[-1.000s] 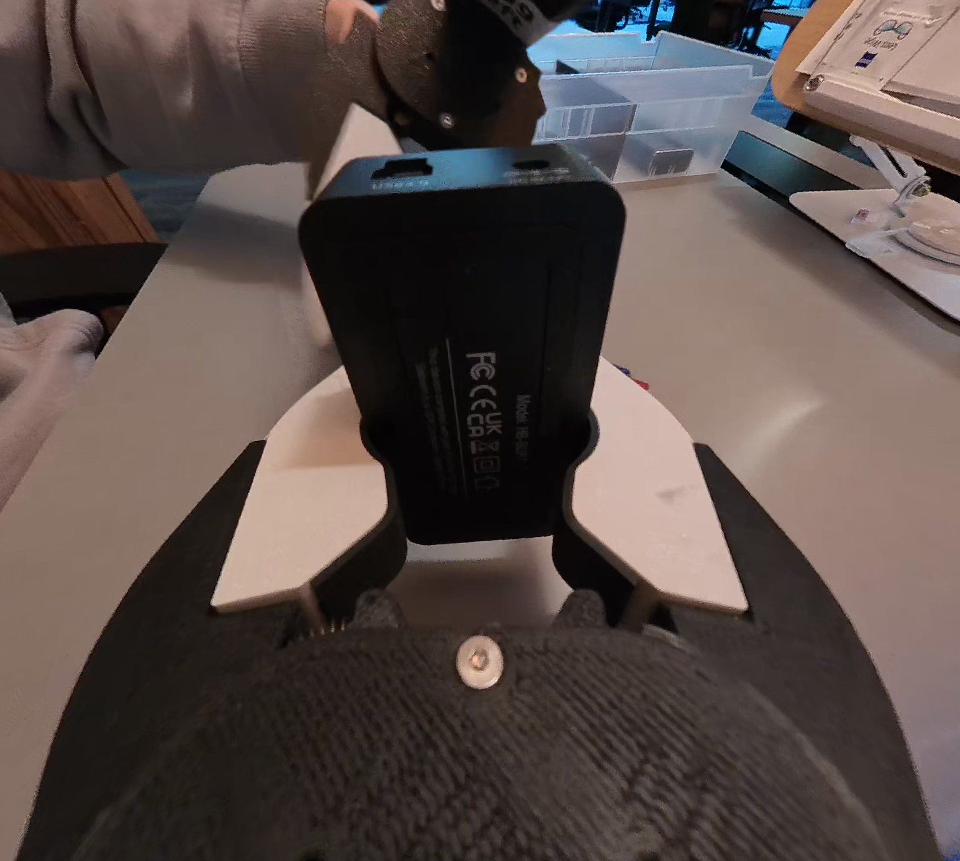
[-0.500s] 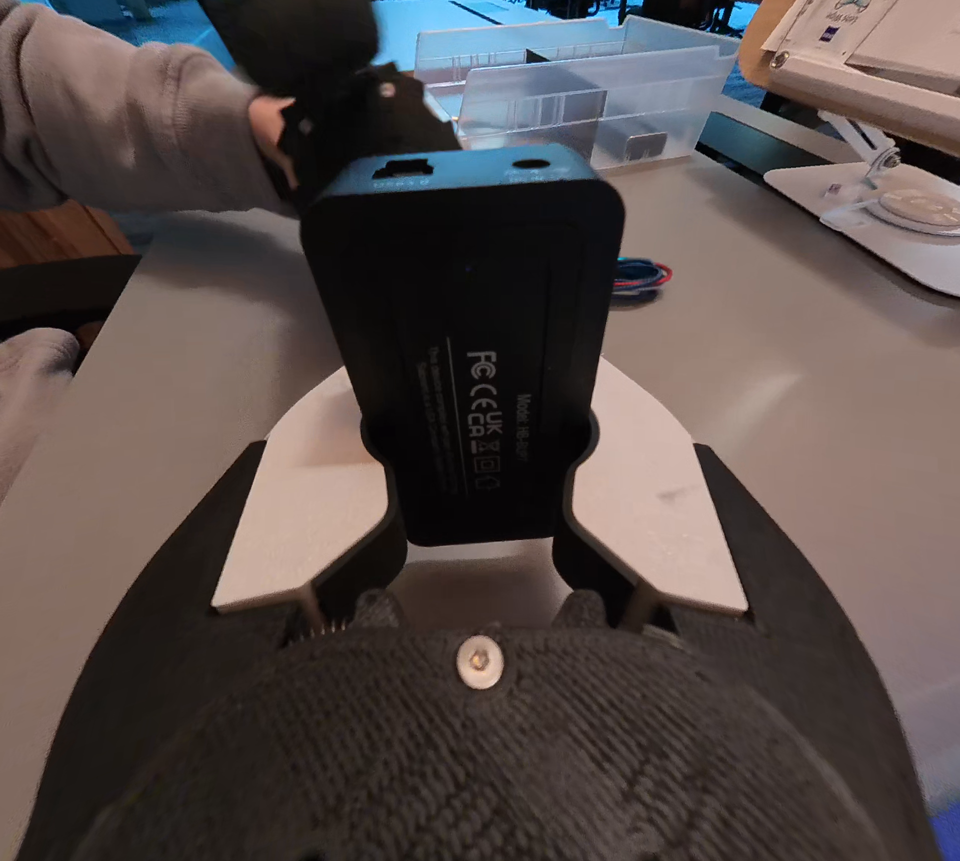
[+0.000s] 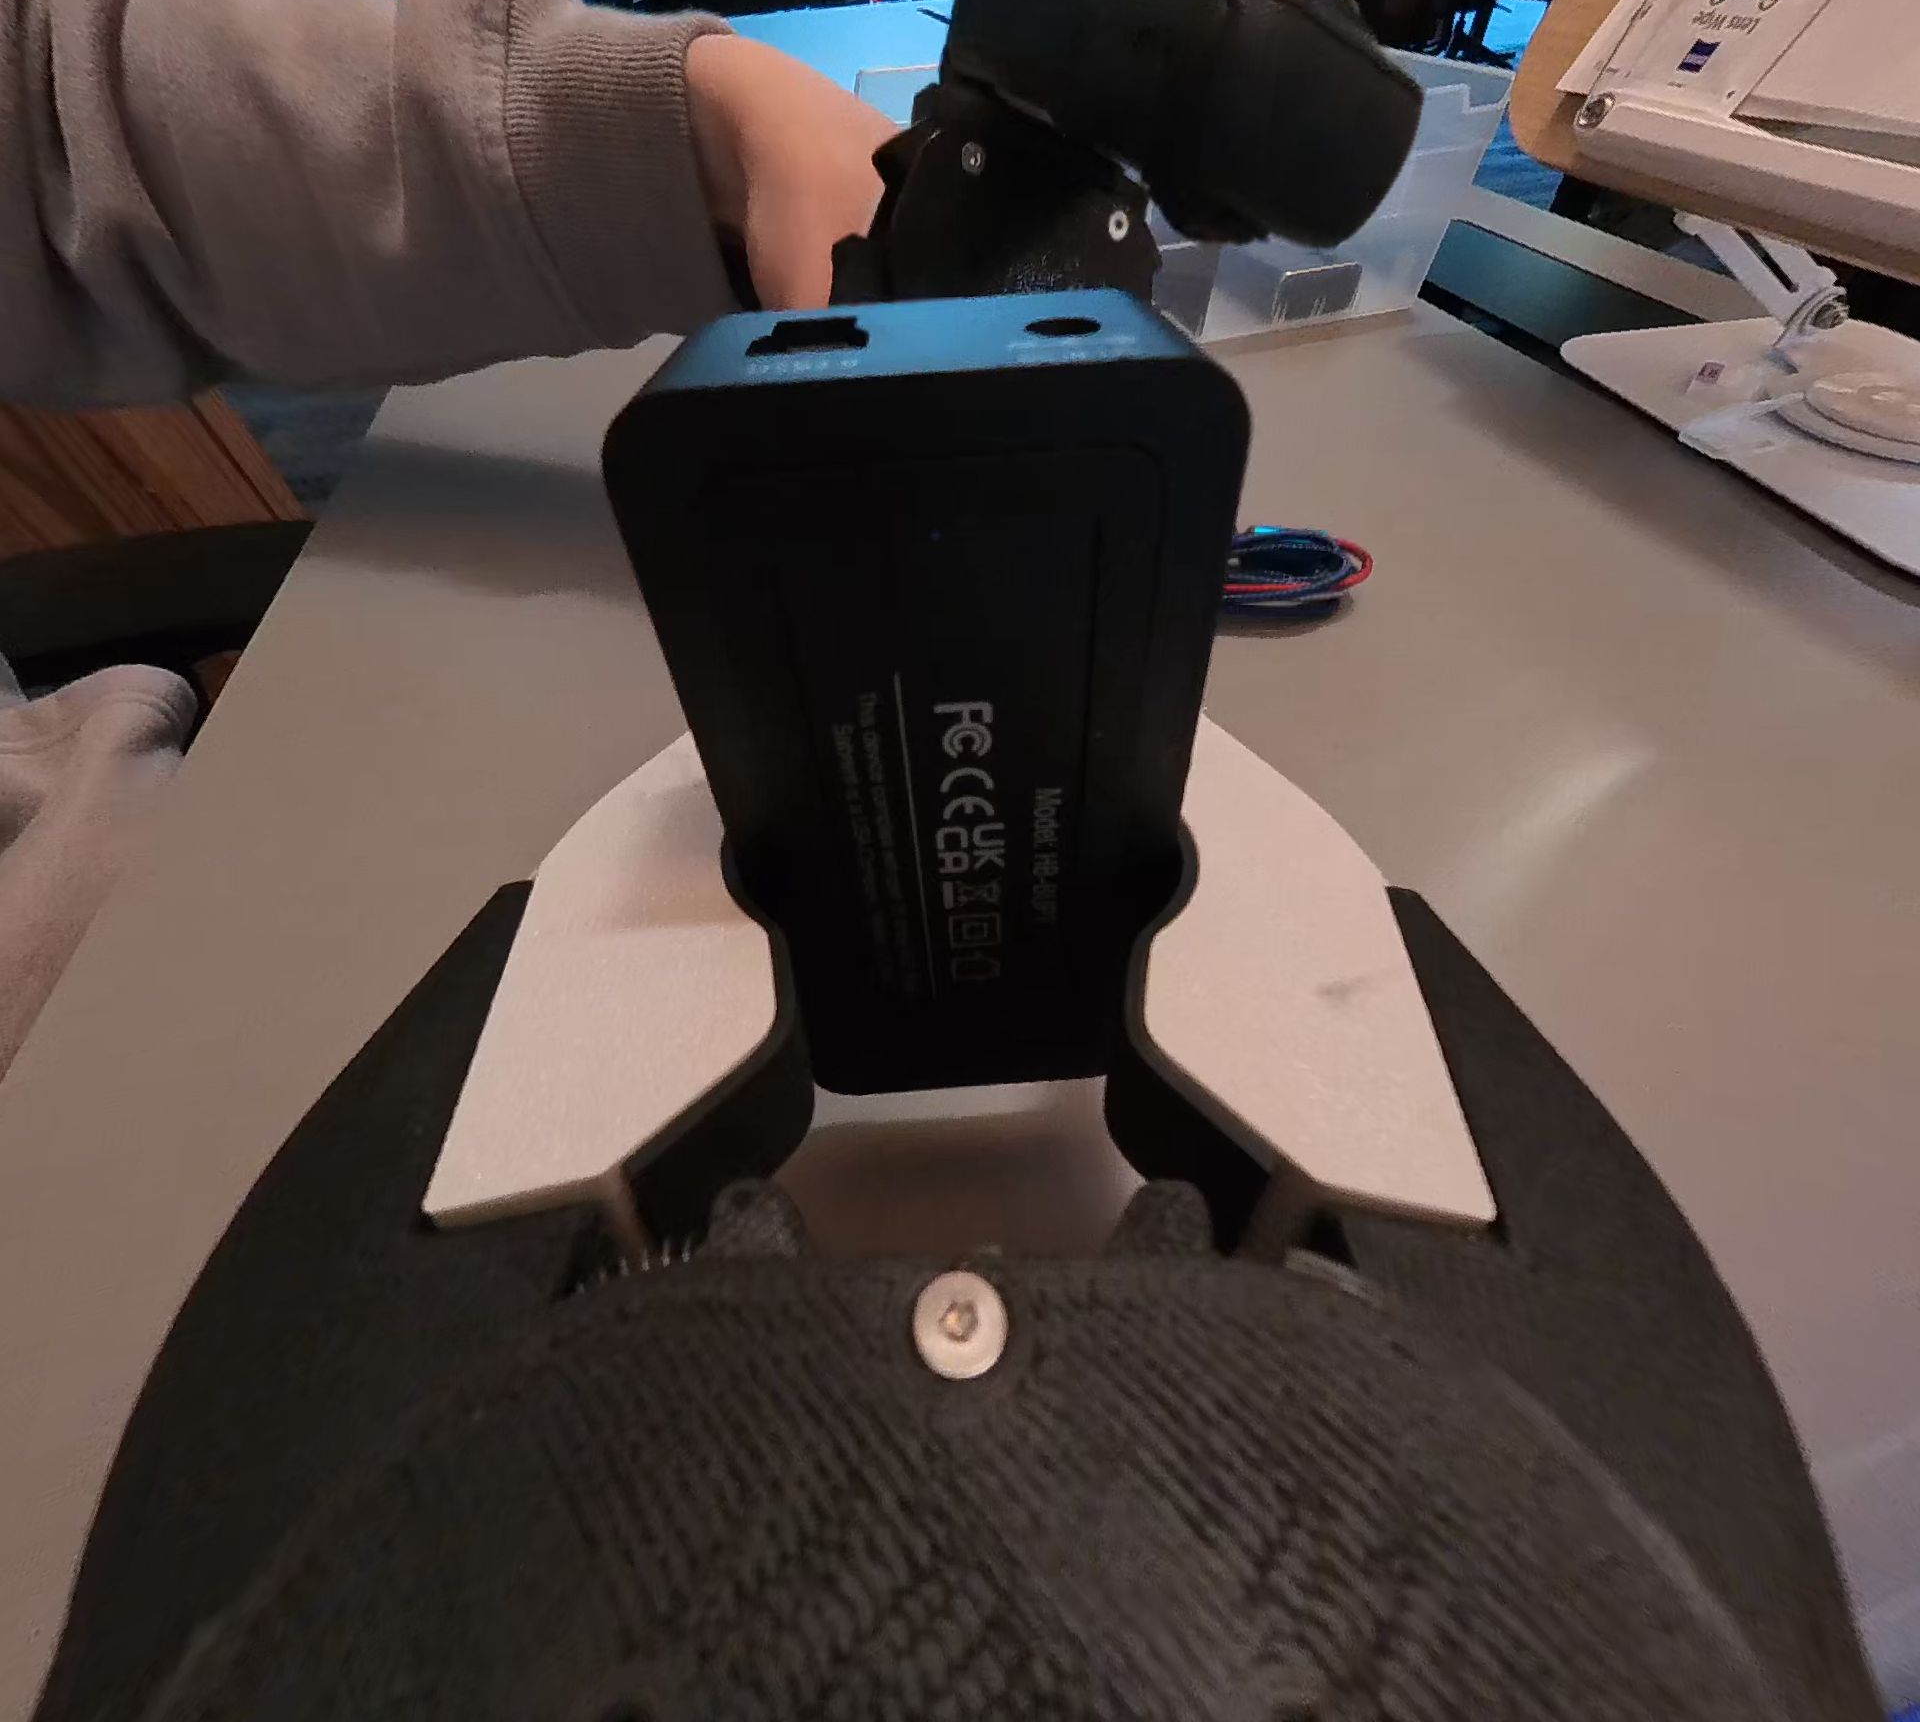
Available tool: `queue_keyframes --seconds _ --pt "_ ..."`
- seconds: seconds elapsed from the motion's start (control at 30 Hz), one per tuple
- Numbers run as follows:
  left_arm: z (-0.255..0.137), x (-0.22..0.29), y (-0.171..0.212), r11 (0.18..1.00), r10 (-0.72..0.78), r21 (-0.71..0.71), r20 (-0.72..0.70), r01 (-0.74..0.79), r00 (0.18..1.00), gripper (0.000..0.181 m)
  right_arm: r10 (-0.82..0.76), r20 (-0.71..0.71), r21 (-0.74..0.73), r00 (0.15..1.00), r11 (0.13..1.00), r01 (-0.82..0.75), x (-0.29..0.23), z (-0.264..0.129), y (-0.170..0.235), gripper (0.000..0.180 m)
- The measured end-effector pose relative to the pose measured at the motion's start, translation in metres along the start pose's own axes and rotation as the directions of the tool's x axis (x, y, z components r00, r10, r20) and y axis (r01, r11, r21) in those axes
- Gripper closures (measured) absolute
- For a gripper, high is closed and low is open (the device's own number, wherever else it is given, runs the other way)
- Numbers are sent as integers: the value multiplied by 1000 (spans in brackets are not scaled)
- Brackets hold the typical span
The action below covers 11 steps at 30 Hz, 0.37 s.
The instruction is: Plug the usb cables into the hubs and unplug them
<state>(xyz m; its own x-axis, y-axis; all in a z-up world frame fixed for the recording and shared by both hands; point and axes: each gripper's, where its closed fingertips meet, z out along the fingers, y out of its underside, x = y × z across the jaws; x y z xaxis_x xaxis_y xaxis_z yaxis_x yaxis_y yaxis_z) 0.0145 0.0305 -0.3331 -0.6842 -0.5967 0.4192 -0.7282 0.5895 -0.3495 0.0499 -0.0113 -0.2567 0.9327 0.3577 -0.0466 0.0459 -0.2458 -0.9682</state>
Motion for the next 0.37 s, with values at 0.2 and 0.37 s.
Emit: queue_keyframes --seconds 0.2,0.37 --pt "2 -1 -1 986 167 3 102 -168 981 177 45 9 40 999 998 -46 1 -2 -6 108" --pt "-11 -13 -11 894 400 -49 534 -445 745 178 67 9 83 998 994 -68 2 -3 -13 108"
